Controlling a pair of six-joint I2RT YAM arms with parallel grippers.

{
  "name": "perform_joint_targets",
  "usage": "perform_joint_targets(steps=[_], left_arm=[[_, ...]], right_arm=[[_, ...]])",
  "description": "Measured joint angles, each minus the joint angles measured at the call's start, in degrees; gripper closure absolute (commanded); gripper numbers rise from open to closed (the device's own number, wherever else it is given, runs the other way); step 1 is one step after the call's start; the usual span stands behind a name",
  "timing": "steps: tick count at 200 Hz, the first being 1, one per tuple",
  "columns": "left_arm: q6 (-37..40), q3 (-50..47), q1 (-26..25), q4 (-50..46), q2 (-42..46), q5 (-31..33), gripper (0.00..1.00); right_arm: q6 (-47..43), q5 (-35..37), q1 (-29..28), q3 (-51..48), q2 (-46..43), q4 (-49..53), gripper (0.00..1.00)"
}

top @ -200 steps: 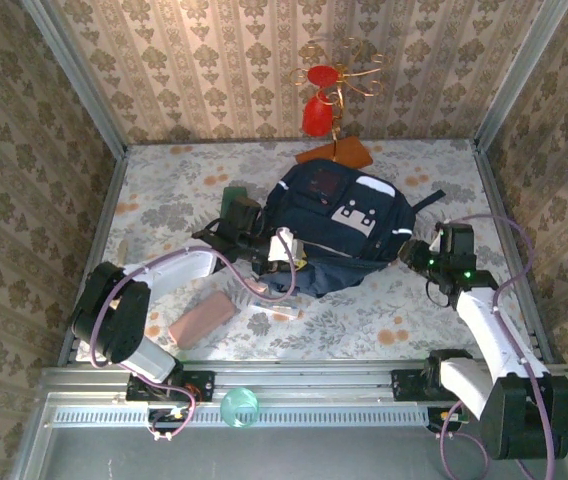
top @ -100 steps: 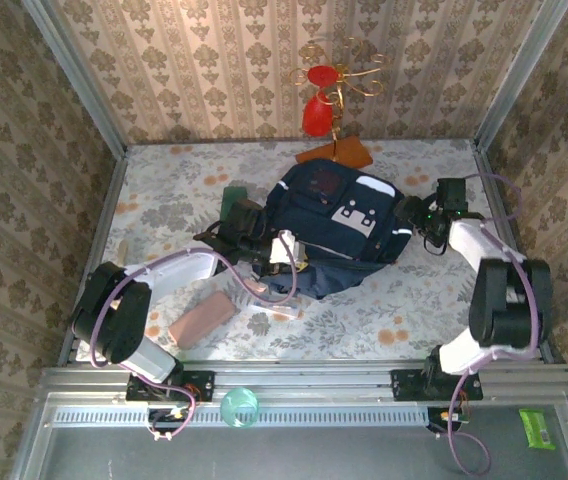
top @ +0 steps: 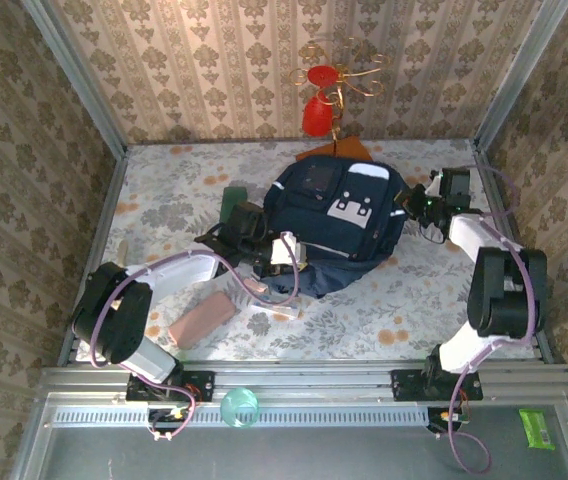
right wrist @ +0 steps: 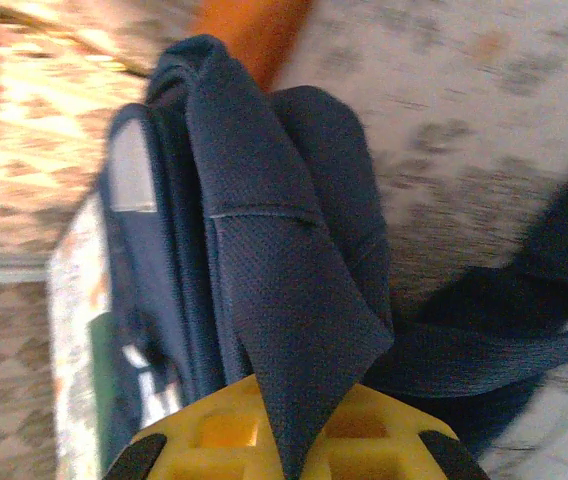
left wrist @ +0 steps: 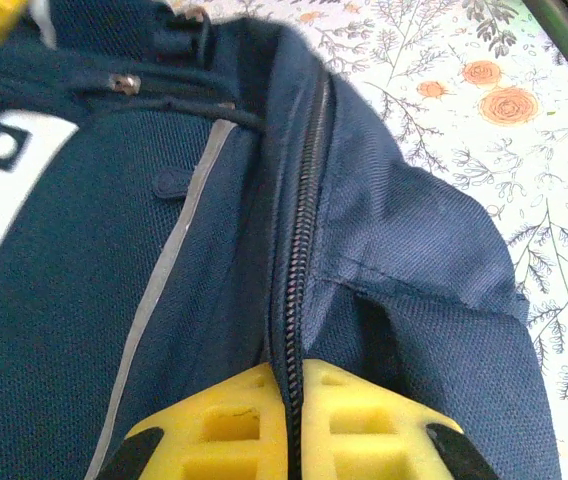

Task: Pack the student bag

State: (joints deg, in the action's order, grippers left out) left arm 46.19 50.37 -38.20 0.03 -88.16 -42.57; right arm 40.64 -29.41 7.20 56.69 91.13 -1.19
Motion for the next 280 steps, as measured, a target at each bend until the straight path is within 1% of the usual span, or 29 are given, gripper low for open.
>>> perform_joint_targets(steps=[50,77,104,124,139,173,194,212,241,250,267,280], left_arm=[[-1.62,-0.55,-1.07,0.57,-2.64,0.87,1.0],[-1.88,-0.55,-1.44,1.38,-3.87,0.83,1.0],[-2.08,-0.55,-1.73,2.86,-5.01,0.81,1.0],[-2.05,-0.52,-1.86,3.26,-5.66,0.74,1.0],[-2.05,-0.52,-1.88,3.17,-5.79,0.55,1.0],[-2.03,-0.42,-1.73,3.19,-5.79,1.64,1.0],[-1.97,0.0,-1.07,2.71,-5.79,2.67,1.0],[-1.53,0.98,-0.28,1.99,-5.81,4.0,1.0],[-1.36,4.28,1.73,1.7,-7.17,5.9,0.9],[-1.4,5.27,2.45,1.88,-7.82,6.47,0.89],[-1.64,6.36,3.69,2.49,-8.96,8.22,0.84],[-2.1,7.02,4.61,3.26,-9.73,9.97,0.82]], right_arm=[[-1.79,-4.59,-6.05,2.32,-12.09,0.2,1.0],[-4.39,-6.03,-7.19,2.27,-18.29,3.02,1.0],[-7.15,-5.22,-7.08,0.42,-26.03,7.3,1.0],[-7.91,-3.19,-6.1,-2.75,-32.37,9.94,1.0],[-8.17,-0.04,-5.03,-4.55,-35.58,13.07,1.0],[-8.79,11.43,-3.96,-6.27,-36.46,20.33,1.0],[-8.63,17.84,-3.82,-9.31,-37.46,22.47,1.0],[-7.87,21.75,-3.82,-12.31,-39.47,23.34,1.0],[-5.79,25.05,-3.82,-16.85,-43.87,23.19,1.0],[-5.25,25.66,-3.82,-18.36,-44.76,22.88,0.99],[-4.0,26.25,-3.82,-21.14,-44.57,21.75,0.97],[-3.06,26.25,-3.82,-23.43,-43.15,20.31,0.95]])
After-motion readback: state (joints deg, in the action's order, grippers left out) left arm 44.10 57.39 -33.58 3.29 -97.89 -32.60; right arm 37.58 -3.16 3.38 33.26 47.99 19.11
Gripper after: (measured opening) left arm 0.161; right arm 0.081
